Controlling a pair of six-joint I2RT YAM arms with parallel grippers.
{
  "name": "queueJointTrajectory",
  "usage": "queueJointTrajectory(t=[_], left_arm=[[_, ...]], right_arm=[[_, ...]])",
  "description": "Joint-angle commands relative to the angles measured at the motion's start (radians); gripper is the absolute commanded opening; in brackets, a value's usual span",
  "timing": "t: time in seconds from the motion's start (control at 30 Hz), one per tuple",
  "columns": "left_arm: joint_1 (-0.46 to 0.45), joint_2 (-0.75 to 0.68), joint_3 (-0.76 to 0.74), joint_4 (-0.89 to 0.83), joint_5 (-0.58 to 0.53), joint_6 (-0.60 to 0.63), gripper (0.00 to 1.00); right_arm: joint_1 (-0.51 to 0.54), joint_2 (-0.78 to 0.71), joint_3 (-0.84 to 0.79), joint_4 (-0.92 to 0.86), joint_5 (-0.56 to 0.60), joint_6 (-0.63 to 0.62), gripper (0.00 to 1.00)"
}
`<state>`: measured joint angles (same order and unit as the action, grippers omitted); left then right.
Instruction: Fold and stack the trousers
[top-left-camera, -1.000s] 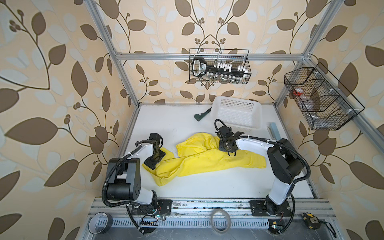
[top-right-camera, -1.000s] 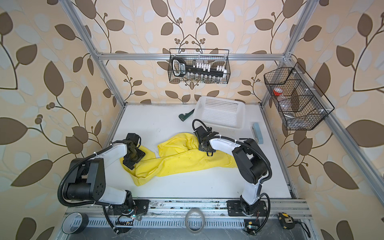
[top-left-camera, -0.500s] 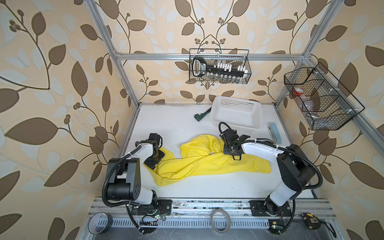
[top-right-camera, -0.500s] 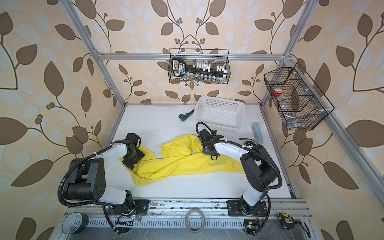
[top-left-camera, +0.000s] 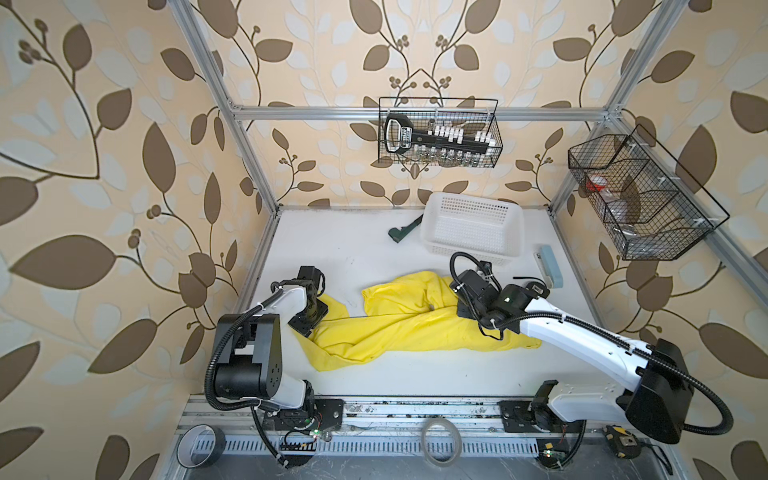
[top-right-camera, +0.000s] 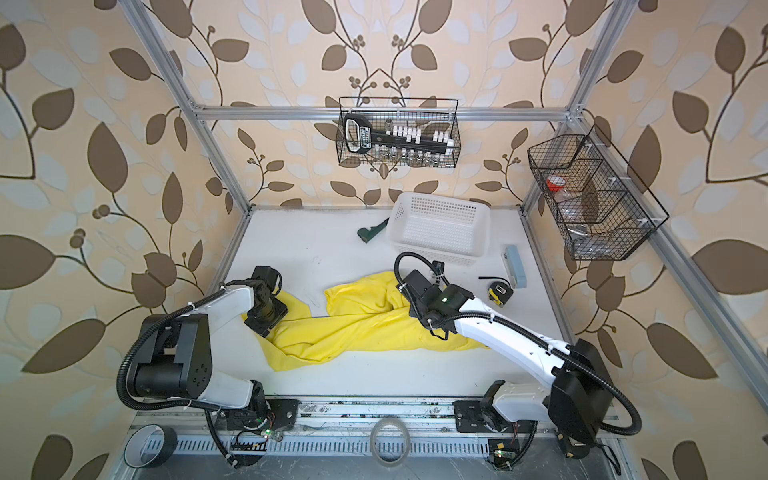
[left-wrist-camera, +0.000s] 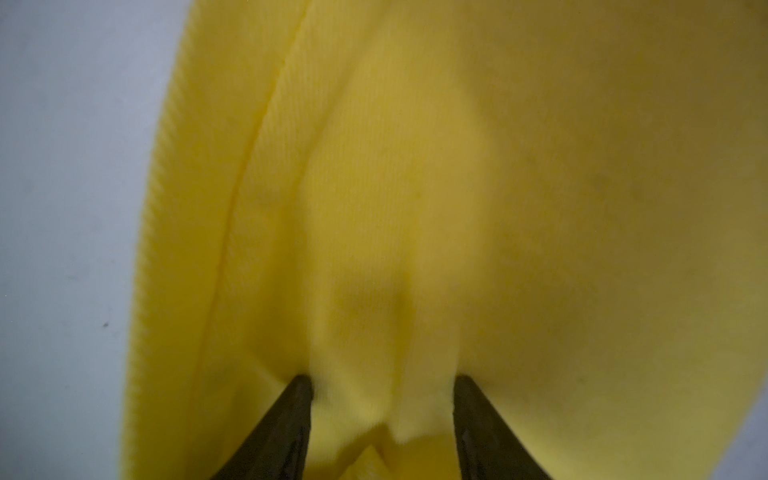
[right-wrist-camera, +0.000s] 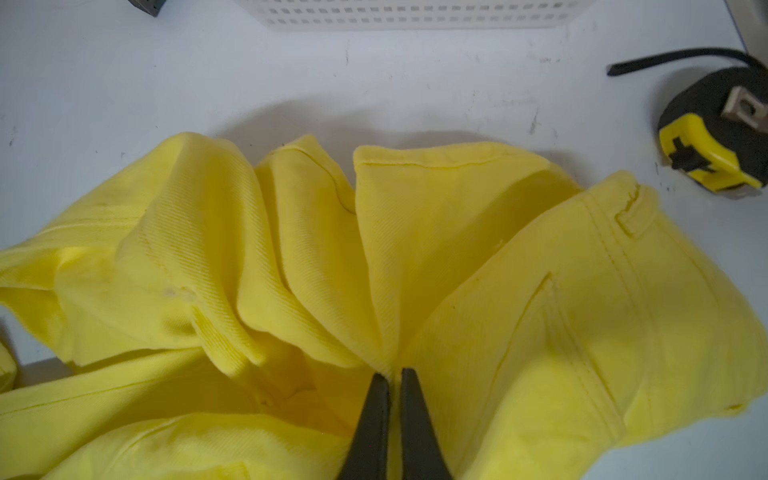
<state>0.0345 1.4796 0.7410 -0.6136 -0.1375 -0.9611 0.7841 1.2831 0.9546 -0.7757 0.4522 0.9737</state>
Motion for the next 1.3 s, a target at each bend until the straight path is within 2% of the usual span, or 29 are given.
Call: queueJointTrajectory(t=[0.0, 0.17, 0.37, 0.47, 0.57, 0.67, 0.8, 0.97, 1.03, 1.13, 1.27], left_arm=[[0.016, 0.048, -0.028, 0.027, -0.003, -0.016, 0.55], [0.016, 0.032, -0.028, 0.017, 0.001, -0.011, 0.55], [0.015, 0.015, -0.019, 0.0, -0.003, -0.004, 0.55], [0.016, 0.002, 0.001, -0.004, 0.036, 0.021, 0.56], [0.008, -0.034, 0.034, -0.035, 0.078, 0.051, 0.57], [-0.013, -0.116, 0.065, -0.081, 0.086, 0.088, 0.58], [-0.077, -0.182, 0.103, -0.132, 0.124, 0.102, 0.62], [-0.227, -0.237, 0.128, -0.14, 0.159, 0.1, 0.66], [-0.3, -0.231, 0.132, -0.128, 0.163, 0.082, 0.68], [-0.384, -0.204, 0.133, -0.122, 0.135, 0.065, 0.7], [-0.449, -0.182, 0.122, -0.092, 0.138, 0.015, 0.7]], right_arm=[[0.012, -0.008, -0.087, -0.058, 0.003, 0.112, 0.06], [0.074, -0.015, -0.123, -0.04, -0.02, 0.16, 0.1], [0.154, -0.071, -0.147, -0.125, -0.038, 0.258, 0.16], [0.205, -0.096, -0.183, -0.19, -0.051, 0.316, 0.19], [0.234, -0.141, -0.229, -0.219, -0.075, 0.367, 0.31], [0.233, -0.198, -0.28, -0.232, -0.104, 0.397, 0.32], [0.148, -0.297, -0.276, -0.302, -0.099, 0.364, 0.38], [-0.144, -0.39, -0.221, -0.309, -0.117, 0.165, 0.47], [-0.24, -0.386, -0.196, -0.265, -0.142, 0.098, 0.53], [-0.317, -0.326, -0.155, -0.176, -0.182, 0.008, 0.62], [-0.335, -0.224, -0.113, -0.045, -0.257, -0.033, 0.63]])
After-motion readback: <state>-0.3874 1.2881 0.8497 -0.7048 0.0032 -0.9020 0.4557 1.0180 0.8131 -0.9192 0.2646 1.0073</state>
